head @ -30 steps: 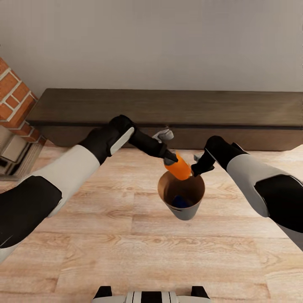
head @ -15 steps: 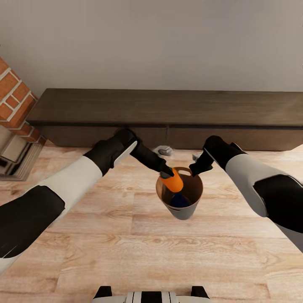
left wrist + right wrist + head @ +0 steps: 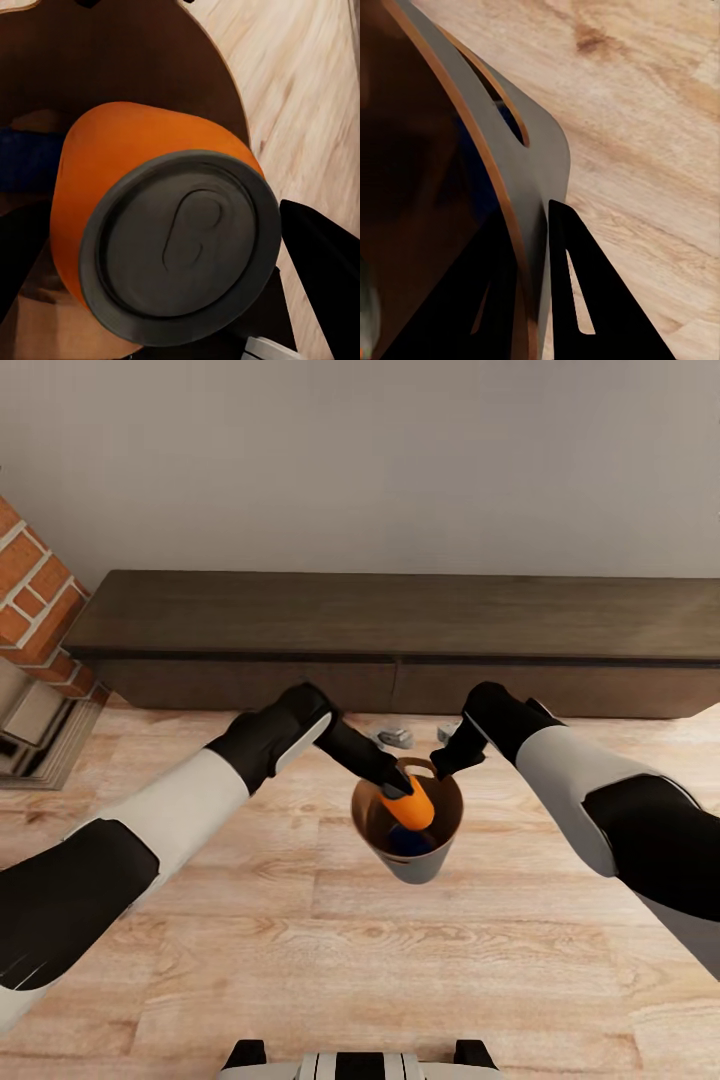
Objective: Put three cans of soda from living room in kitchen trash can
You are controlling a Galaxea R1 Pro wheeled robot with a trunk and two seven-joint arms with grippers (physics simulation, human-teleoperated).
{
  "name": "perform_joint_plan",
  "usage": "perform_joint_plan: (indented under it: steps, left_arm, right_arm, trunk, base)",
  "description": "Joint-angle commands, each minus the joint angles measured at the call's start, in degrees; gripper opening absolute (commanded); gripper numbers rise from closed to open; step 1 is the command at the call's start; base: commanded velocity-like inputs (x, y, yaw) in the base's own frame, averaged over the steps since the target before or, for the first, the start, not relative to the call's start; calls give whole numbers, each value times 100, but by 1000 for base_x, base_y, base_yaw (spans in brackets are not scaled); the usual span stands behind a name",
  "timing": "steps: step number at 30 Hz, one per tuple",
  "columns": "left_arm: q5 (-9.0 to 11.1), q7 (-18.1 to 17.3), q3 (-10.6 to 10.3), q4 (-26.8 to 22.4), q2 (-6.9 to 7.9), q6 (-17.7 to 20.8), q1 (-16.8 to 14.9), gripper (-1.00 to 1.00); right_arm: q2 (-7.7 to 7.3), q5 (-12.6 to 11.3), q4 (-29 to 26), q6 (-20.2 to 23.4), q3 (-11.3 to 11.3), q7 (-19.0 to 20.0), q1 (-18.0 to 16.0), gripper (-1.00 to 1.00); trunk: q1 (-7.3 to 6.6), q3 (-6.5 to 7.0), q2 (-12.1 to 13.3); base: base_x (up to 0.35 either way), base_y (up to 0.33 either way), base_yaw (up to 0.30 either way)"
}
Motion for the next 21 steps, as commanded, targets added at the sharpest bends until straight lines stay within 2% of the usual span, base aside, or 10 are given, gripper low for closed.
perform_joint_plan:
  steps: [1, 9, 21]
  left_arm:
    - [-24, 73, -2, -11, -11, 0, 45, -100]
    - [-23, 368, -2, -18, -20, 0, 233, -100]
    - [-64, 569, -82, -9, -12, 0, 394, -100]
  right_arm:
    - [26, -89, 3, 40, -32, 31, -2, -100]
    - [60, -89, 3, 40, -40, 31, -7, -100]
    - [62, -89, 3, 40, -47, 31, -7, -100]
  trunk:
    - [0, 0, 0]
    - [0, 0, 0]
    - [0, 0, 0]
  base:
    - [0, 0, 0]
    - [0, 0, 0]
    - [0, 0, 0]
